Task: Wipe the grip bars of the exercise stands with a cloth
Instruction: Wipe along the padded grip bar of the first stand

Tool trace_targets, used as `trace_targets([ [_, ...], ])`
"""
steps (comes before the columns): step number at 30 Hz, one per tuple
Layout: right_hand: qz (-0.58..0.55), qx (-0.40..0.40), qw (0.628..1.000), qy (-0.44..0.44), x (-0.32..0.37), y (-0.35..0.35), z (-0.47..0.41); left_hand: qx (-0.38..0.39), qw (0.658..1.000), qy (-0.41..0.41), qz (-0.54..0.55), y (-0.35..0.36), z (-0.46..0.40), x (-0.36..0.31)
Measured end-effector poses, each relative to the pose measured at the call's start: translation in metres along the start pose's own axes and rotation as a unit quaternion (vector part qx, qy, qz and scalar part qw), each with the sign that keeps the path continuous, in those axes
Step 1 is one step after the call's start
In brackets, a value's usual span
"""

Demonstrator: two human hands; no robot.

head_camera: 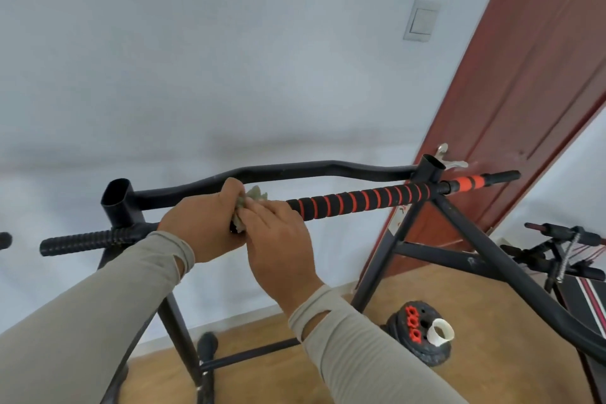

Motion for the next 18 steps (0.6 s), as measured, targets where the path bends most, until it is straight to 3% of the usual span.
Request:
trace_targets([
  [2, 0.042, 0.02, 0.999, 0.003, -0.03, -0.017, -0.002, 0.018, 1.0, -0.008, 0.007, 0.003, -0.005, 0.005],
  [8, 0.159, 0.035, 0.974, 0.156, -0.145, -0.083, 0.004, 0.046, 0.999, 0.012, -0.026, 0.004, -0.012, 0.008],
  [14, 0.213, 0.006, 0.919, 0.332, -0.247, -0.138, 0.026, 0.049, 0.996, 0.046, -0.051, 0.001, -0.012, 0.005],
  [18, 0.212, 0.01, 0.889, 0.405, -0.272, -0.152, 0.034, 0.074, 0.995, 0.038, -0.055, 0.001, -0.012, 0.002],
])
Point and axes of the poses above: each hand's wrist, its own z-axis away from the middle knuckle, its own y-axis out of the palm, x = y × z, the point moved 5 cm from there along -z, towards the middle knuckle, and after that the axes turned 4 degrees about -y, right-handed, at the moved point
